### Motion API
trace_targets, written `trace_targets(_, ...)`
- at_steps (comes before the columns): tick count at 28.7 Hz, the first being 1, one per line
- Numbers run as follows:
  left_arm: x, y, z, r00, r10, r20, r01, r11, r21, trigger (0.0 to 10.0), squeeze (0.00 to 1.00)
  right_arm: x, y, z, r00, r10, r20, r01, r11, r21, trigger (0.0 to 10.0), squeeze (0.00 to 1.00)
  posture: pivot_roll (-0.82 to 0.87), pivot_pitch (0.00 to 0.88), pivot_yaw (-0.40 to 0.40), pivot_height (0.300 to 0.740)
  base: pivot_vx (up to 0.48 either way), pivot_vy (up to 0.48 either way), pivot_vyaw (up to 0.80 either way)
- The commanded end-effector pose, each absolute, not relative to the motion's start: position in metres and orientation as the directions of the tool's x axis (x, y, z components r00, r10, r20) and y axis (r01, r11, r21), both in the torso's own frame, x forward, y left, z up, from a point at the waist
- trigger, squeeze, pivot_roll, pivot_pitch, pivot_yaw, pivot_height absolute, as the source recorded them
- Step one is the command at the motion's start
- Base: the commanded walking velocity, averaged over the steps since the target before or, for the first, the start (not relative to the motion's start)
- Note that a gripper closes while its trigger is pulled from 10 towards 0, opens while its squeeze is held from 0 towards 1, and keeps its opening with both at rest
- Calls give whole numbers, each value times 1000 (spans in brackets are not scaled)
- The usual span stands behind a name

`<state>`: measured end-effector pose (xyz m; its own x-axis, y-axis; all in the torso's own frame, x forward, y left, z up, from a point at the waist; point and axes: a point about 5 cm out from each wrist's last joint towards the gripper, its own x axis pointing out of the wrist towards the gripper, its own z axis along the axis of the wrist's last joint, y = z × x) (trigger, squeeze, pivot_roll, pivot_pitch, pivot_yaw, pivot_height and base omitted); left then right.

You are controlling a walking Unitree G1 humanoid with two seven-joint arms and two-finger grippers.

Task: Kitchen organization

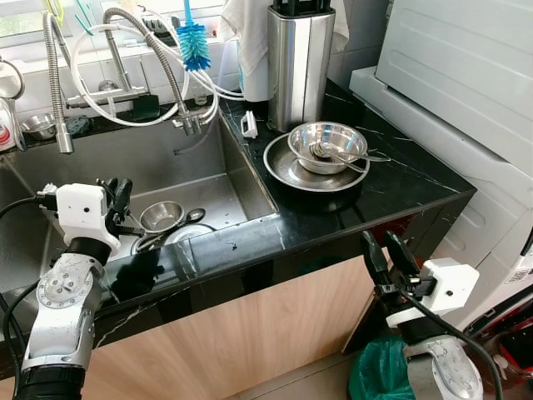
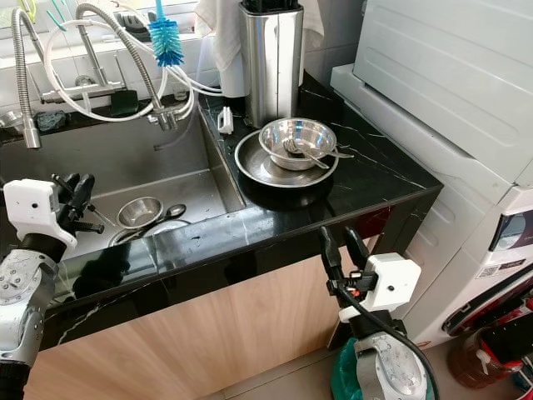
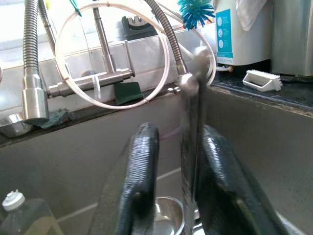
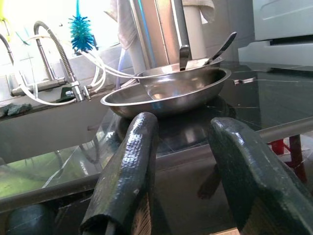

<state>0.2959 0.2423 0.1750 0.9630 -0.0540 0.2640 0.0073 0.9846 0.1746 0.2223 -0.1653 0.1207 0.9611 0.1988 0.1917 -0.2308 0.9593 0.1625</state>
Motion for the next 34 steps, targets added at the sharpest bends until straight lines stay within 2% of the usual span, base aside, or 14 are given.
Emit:
trace_targets(1, 296, 241, 178, 962, -55, 267, 8, 985, 175, 10000, 1000, 222, -166, 119, 964, 193, 183, -222, 963, 155, 10000, 0, -16, 45, 43, 740, 0, 0, 0)
trace_targets(14, 297, 241, 180, 962, -57, 269, 13, 987, 161, 10000, 1000, 225, -167, 121, 965, 180, 189, -209, 967, 146, 10000, 0, -10, 33, 46, 740, 0, 0, 0)
trace_targets(15, 297, 241, 181, 961, -56, 271, 12, 987, 162, 10000, 0, 226, -170, 124, 966, 167, 195, -195, 972, 131, 10000, 0, -9, 31, 47, 740, 0, 0, 0)
trace_targets(18, 298, 241, 181, 961, -55, 272, 10, 987, 162, 10000, 0, 230, -182, 132, 971, 105, 213, -124, 989, 82, 10000, 0, -10, 27, 48, 740, 0, 0, 0)
trace_targets(20, 297, 242, 181, 961, -57, 269, 11, 985, 172, 10000, 0, 233, -195, 143, 969, 34, 243, -33, 999, -10, 10000, 0, -9, 21, 51, 740, 0, 0, 0)
trace_targets(21, 296, 242, 181, 962, -59, 268, 11, 984, 175, 10000, 0, 234, -201, 151, 964, 27, 264, -2, 995, -95, 10000, 0, -9, 21, 51, 740, 0, 0, 0)
trace_targets(25, 296, 242, 180, 962, -58, 268, 11, 985, 173, 10000, 0, 236, -206, 173, 944, 35, 329, 19, 987, -159, 10000, 0, -11, 16, 51, 740, 0, 0, 0)
trace_targets(29, 296, 240, 180, 961, -60, 269, 14, 986, 169, 10000, 0, 238, -206, 180, 937, 50, 347, 7, 987, -161, 10000, 0, -13, 15, 51, 740, 0, 0, 0)
trace_targets(34, 297, 235, 180, 961, -67, 269, 25, 987, 157, 10000, 0, 246, -197, 178, 927, 209, 311, -170, 974, -149, 10000, 0, -9, 23, 48, 740, 0, 0, 0)
